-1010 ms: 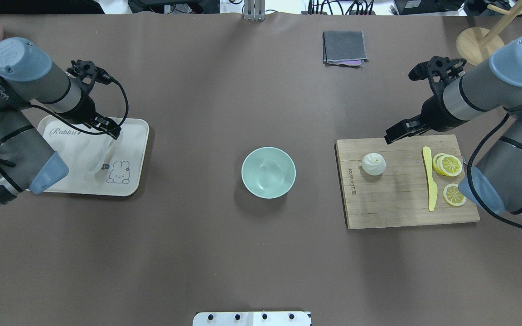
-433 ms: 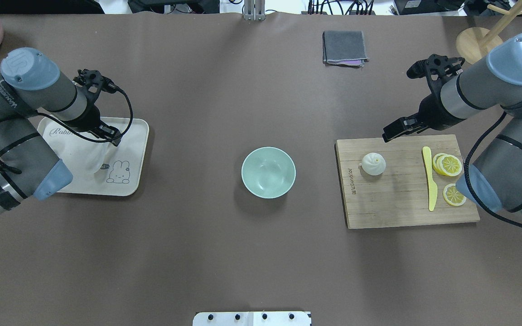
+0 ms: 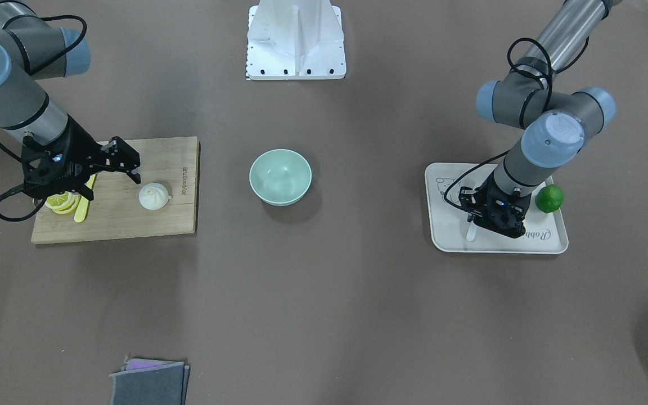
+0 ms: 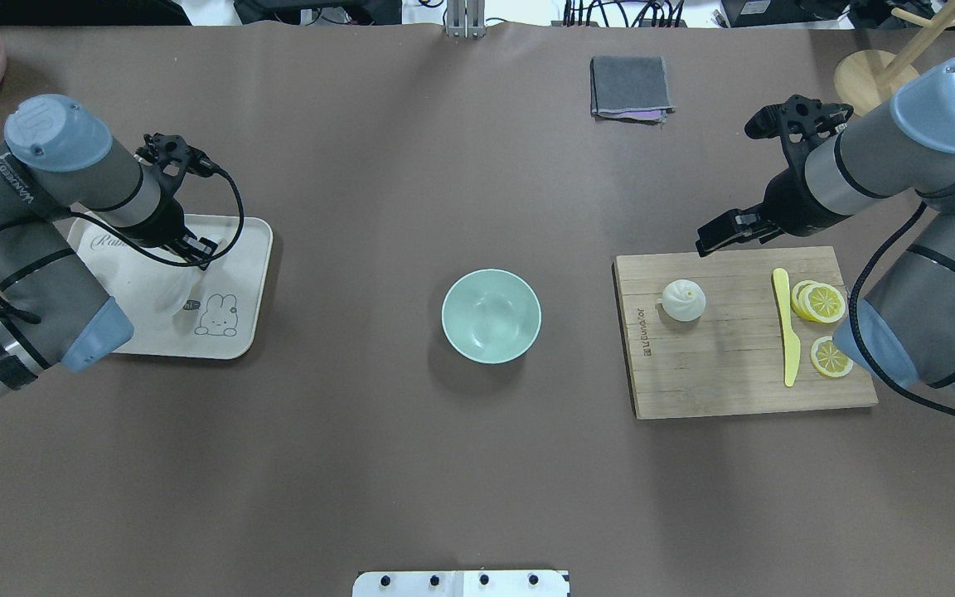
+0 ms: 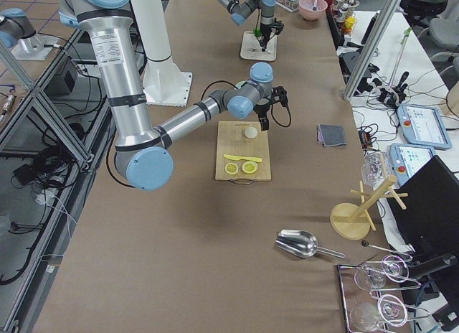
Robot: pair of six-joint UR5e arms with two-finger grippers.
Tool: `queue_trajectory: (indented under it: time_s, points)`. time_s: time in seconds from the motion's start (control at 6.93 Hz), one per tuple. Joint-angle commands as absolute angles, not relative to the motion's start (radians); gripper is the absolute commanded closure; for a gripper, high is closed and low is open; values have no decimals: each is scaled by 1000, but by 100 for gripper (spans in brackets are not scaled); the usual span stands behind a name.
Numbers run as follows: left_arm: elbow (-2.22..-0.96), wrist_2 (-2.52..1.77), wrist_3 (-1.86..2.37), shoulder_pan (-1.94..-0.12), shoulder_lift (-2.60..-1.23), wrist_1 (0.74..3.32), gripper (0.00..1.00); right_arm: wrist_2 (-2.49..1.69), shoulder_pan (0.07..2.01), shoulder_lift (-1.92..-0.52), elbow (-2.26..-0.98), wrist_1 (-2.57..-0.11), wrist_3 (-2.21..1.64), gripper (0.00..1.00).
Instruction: Put spoon and bun in bowl
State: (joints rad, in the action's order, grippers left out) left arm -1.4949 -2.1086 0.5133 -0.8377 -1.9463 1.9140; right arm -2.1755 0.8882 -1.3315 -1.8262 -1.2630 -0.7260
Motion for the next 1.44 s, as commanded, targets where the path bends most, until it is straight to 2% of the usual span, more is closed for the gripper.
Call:
queue_trajectory:
  time_s: [0.0, 0.43, 0.87, 1.3]
  points:
    - [-1535, -2118, 593, -836, -1985, 1908, 100, -2174, 887, -1324, -1818, -1264, -729, 2]
    - [-1537, -2172, 854, -815, -2156, 1891, 100, -2135, 856, -1289, -1757, -1262, -723, 3]
    - [-1525, -2125, 1053, -735, -2294, 1890, 100, -2116, 798, -1301, -1752, -1262, -729, 3]
    - [-1432, -1999, 1184, -642, -2435, 1894, 100, -2077, 770, -1295, -1721, -1262, -727, 6]
